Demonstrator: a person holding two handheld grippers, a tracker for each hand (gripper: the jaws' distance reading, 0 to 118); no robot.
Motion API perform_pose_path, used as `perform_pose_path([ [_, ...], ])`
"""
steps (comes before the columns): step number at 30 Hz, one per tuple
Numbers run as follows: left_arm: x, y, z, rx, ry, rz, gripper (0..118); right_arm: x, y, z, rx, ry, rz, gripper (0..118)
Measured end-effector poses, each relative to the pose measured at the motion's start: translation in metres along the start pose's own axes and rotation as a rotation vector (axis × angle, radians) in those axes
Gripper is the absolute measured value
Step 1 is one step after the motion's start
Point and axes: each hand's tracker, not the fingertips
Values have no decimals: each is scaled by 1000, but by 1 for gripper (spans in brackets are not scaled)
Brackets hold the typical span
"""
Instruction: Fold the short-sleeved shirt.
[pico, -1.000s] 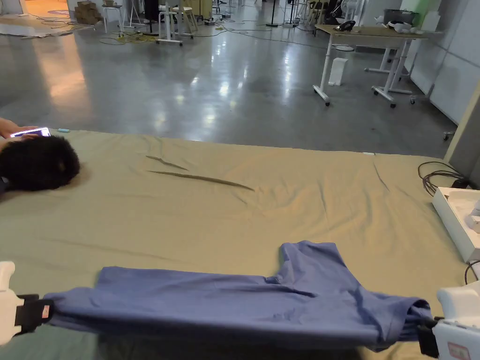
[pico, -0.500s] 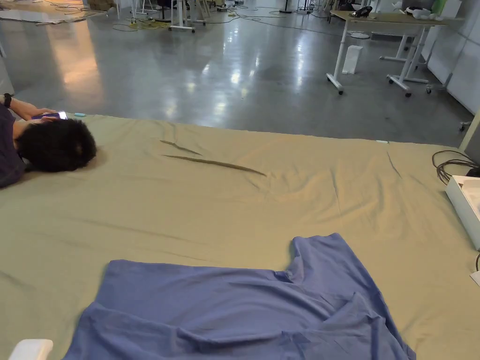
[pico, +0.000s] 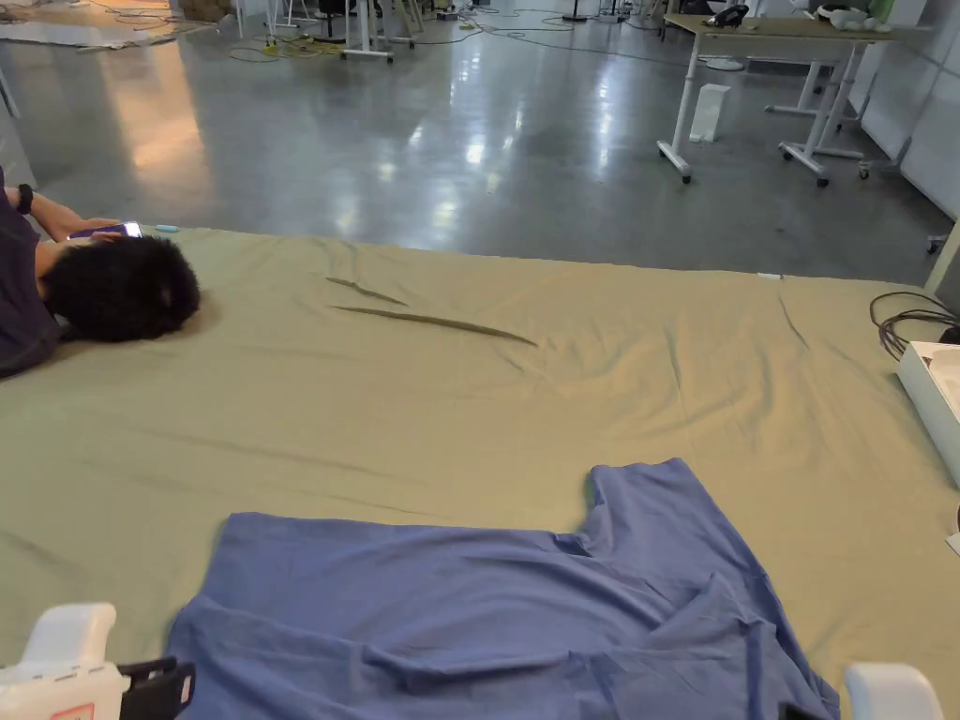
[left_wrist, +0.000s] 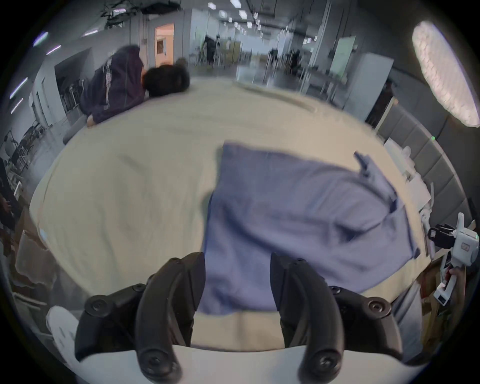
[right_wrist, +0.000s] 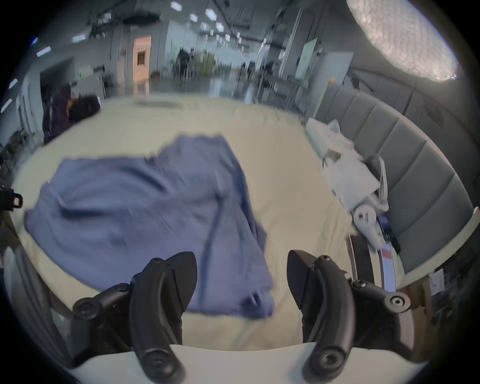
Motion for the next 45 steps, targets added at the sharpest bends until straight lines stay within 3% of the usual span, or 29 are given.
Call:
perform_pose_path([
  [8, 64, 46, 38, 329, -17, -99, 55, -45, 61, 32, 350, 93, -81, 77],
  [11, 80, 51, 47, 425, -6, -119, 50, -59, 70, 40, 435, 109, -88, 53],
  [13, 91, 52, 50, 459, 5, -151, 47, -68, 75, 43, 468, 108, -76, 46],
  [14, 96, 51, 51, 471, 24, -164, 40, -71, 77, 45, 485, 103, -81, 39],
  [15, 100, 50, 51, 483, 34, -171, 24, -74, 78, 45, 502, 96, -90, 28],
  [17, 105, 48, 53, 495, 34, -166, 14, -78, 80, 45, 524, 64, -107, 15],
  [18, 105, 46, 54, 498, 19, -158, 5, -80, 82, 45, 535, 45, -116, 2],
  [19, 106, 43, 55, 516, 21, -141, 1, -81, 83, 45, 537, 46, -123, 0],
  [27, 80, 49, 35, 418, 51, -98, 1, -81, 90, 34, 522, 65, -120, 0],
  [31, 46, 73, -6, 264, 35, -41, 1, -82, 94, 25, 502, 70, -107, 0],
  [37, 6, 121, -89, 34, 39, -59, 1, -87, 97, 0, 439, 88, -76, 0],
  [39, -5, 139, -118, -58, 29, -17, 7, -88, 97, -9, 417, 94, -56, 0],
  [41, -13, 154, -141, -127, 23, 24, 38, -89, 96, -18, 395, 95, -51, 0],
  [45, -23, 172, -180, -206, 21, 63, 65, -84, 92, -34, 343, 85, -50, 0],
])
